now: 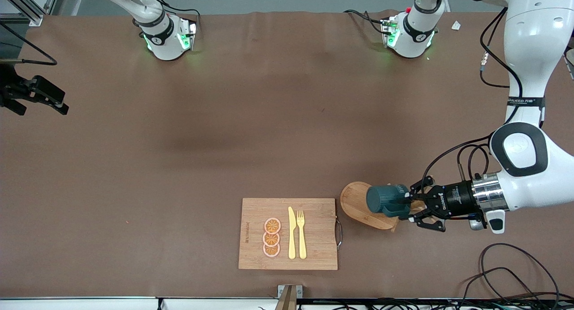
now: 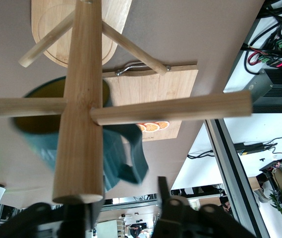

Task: Pass cup and hang on rack
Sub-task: 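Open the left gripper to release the hanging mug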

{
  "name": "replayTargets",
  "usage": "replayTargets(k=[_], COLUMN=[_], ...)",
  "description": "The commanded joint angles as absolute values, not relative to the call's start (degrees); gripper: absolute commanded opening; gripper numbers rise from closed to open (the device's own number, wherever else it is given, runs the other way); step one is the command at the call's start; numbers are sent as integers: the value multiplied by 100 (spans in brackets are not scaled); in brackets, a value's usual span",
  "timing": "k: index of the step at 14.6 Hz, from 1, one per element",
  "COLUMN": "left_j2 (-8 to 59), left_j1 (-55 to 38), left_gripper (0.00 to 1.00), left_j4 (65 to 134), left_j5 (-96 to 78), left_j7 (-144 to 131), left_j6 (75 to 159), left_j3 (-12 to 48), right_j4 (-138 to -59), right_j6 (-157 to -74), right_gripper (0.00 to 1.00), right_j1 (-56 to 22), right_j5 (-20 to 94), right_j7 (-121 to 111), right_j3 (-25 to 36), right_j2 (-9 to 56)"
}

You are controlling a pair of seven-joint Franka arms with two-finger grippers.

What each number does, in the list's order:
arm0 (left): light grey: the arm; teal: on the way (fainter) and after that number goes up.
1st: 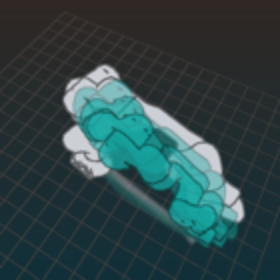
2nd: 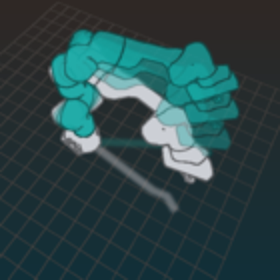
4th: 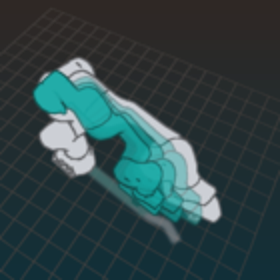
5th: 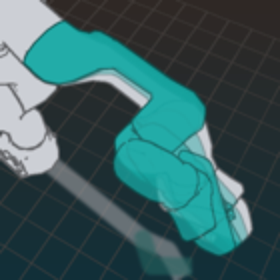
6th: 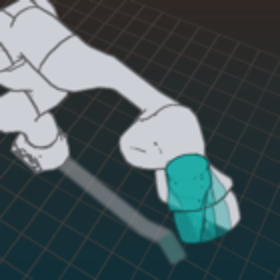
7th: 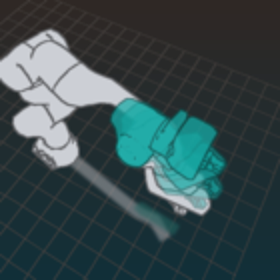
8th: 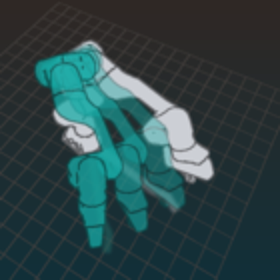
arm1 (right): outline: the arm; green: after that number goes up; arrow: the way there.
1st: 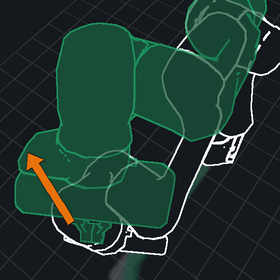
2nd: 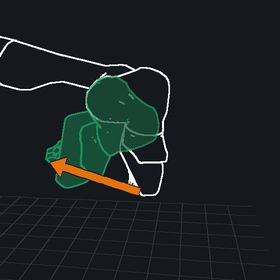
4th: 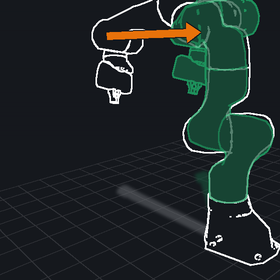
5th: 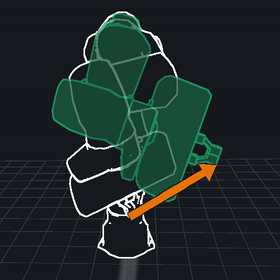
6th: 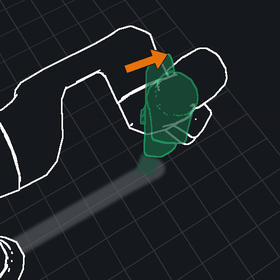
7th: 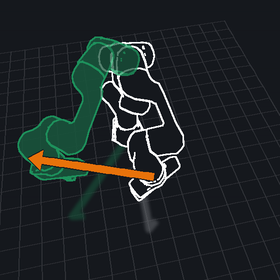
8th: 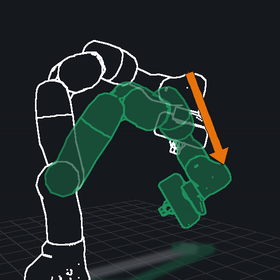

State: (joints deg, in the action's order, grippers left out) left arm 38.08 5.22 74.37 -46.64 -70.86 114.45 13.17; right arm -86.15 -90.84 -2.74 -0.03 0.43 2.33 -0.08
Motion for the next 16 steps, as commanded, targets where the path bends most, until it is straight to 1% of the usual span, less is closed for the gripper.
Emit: replayTargets(k=[1, 3, 4, 8, 10, 11, 14, 15, 16], left_j2=[3631, 3385, 3140, 2384, 2023, 1847, 1329, 1205, 934], left_j1=[492, 440, 387, -149, -141, -97, -1, 157, 184], left_gripper=[100, 100, 100, 100, 100, 100, 100, 100, 100], left_j4=[7444, 7436, 7436, 7427, 7436, 7444, 7488, 7488, 7584], left_j5=[-4588, -4177, -3766, -1553, -146, 268, 466, 475, 449], left_j7=[-7145, -7189, -7189, -6884, -6008, -5394, -3776, -3423, -3001], left_j6=[11444, 11391, 11382, 10952, 10400, 10058, 9153, 8915, 8790], left_j3=[1310, 1379, 1432, 1757, 2204, 2302, 2241, 2241, 2180], right_j4=[-8622, -8622, -8622, -8622, -8622, -8622, -8622, -8622, -8622], right_j6=[-9088, -9088, -9088, -9088, -9097, -9097, -9105, -9105, -9097], right_gripper=[100, 100, 100, 100, 100, 100, 100, 100, 100], right_j1=[-255, -264, -264, -264, -237, -211, -132, -123, -114], right_j5=[88, 79, 79, 79, 79, 79, 79, 79, 79], right_j7=[26, 26, 26, -9, -70, -140, -360, -360, -360], right_j3=[237, 229, 237, 237, 237, 237, 255, 255, 264], right_j2=[-18, -18, -26, -18, -18, -9, 26, 35, 44])
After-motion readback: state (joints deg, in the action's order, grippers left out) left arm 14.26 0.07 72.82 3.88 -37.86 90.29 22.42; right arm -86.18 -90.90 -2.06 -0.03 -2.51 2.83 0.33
